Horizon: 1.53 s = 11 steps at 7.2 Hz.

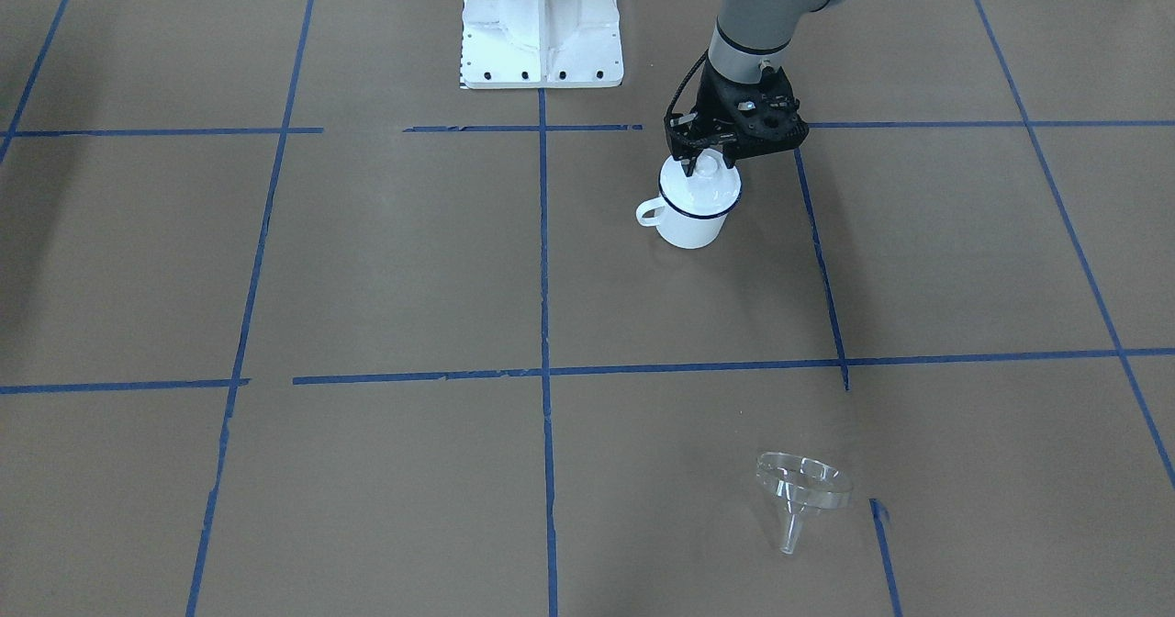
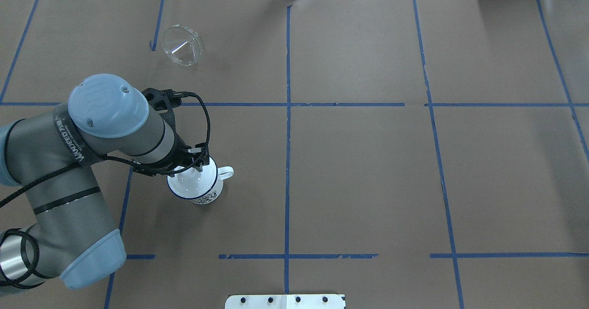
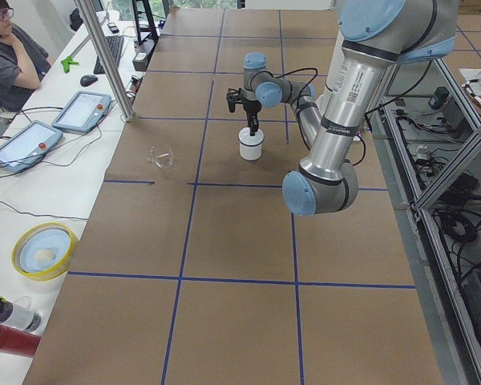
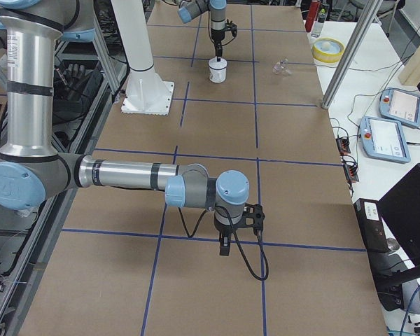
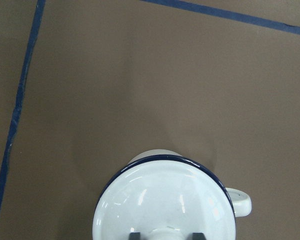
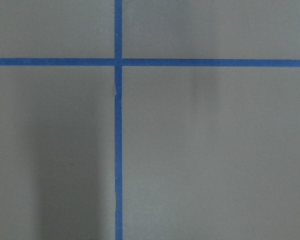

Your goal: Remove funnel from cup

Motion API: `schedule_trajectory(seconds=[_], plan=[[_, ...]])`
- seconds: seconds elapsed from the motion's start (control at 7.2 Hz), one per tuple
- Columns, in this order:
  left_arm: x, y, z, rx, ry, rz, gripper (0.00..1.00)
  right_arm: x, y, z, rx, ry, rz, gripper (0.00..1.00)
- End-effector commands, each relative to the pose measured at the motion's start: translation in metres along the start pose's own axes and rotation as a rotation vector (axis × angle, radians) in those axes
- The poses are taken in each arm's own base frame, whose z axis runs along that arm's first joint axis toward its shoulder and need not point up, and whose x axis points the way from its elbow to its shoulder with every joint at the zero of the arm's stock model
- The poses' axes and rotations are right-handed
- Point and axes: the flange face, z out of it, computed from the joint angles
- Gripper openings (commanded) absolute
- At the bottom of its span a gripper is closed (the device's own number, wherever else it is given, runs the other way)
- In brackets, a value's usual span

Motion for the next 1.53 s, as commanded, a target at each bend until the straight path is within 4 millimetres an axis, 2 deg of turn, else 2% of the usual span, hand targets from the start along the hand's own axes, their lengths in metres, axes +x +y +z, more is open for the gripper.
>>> schedule_trajectory(seconds=[0.0,0.14,0.28,0.42,0.56,0.69,0.83,0.97,1.11,1.25,1.39], plan=[[0.001,0.001,-0.004,0.003,0.007,0.006,1.00,0.000,0.000,0.000,0.000,0.000,0.000,1.00],[-0.005,0.002,-0.024,0.020,0.040,0.047,1.00,0.000,0.000,0.000,0.000,0.000,0.000,1.00],[-0.026,0.003,-0.044,0.037,0.058,0.174,1.00,0.000,0.000,0.000,0.000,0.000,0.000,1.00],[-0.062,-0.042,-0.072,0.069,0.075,0.248,1.00,0.000,0.000,0.000,0.000,0.000,0.000,1.00],[-0.113,-0.084,-0.096,0.080,0.069,0.349,1.00,0.000,0.000,0.001,-0.001,0.000,0.001,1.00],[-0.178,-0.121,-0.114,0.111,0.021,0.432,1.00,0.000,0.000,0.000,0.000,0.000,0.000,1.00],[-0.258,-0.147,-0.122,0.113,-0.037,0.556,1.00,0.000,0.000,0.000,0.000,0.000,0.000,1.00],[-0.325,-0.178,-0.120,0.073,-0.031,0.556,1.00,0.000,0.000,0.001,-0.001,0.000,0.001,1.00],[-0.396,-0.198,-0.095,0.014,-0.073,0.424,1.00,0.000,0.000,0.000,0.000,0.000,0.000,1.00],[-0.469,-0.190,-0.059,-0.072,-0.115,0.349,1.00,0.000,0.000,0.000,0.000,0.000,0.000,1.00],[-0.563,-0.208,-0.074,-0.057,-0.118,0.309,1.00,0.000,0.000,0.000,0.000,0.000,0.000,1.00]])
